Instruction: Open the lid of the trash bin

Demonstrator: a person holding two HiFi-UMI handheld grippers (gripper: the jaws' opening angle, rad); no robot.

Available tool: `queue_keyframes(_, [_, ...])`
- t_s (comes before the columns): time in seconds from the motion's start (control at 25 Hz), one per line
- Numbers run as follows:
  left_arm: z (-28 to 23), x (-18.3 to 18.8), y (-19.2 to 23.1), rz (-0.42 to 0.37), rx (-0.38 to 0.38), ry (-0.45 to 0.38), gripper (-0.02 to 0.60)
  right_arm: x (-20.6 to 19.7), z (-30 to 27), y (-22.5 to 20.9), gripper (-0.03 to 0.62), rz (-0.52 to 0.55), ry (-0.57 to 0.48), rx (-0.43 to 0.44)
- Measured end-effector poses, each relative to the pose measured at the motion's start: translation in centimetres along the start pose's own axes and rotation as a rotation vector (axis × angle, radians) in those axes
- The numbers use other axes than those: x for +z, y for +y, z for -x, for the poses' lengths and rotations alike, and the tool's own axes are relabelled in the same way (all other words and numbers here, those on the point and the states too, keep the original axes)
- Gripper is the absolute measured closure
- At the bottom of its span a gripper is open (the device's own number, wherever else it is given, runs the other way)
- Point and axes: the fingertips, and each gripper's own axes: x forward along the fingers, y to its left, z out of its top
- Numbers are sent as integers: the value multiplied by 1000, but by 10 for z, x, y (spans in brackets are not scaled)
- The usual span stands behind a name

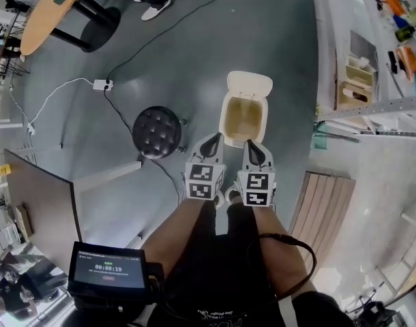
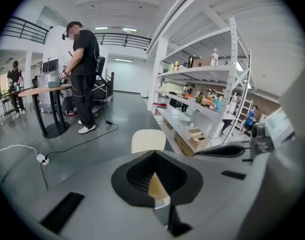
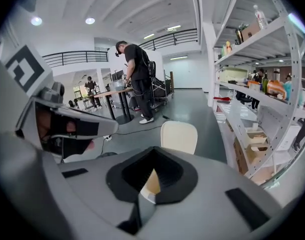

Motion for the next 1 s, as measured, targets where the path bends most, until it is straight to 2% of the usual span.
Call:
queue_keyframes(0.28, [43, 12, -18, -33, 11, -56, 584, 12, 46, -9, 593, -90, -88, -47])
queue_keyframes(0.72, [123, -1, -21, -46, -13, -91, 584, 26, 123, 34, 594, -71, -185, -112])
queue_keyframes(1.0, [182, 15, -25, -38, 7, -175, 584, 45, 168, 86, 593, 10, -275, -115])
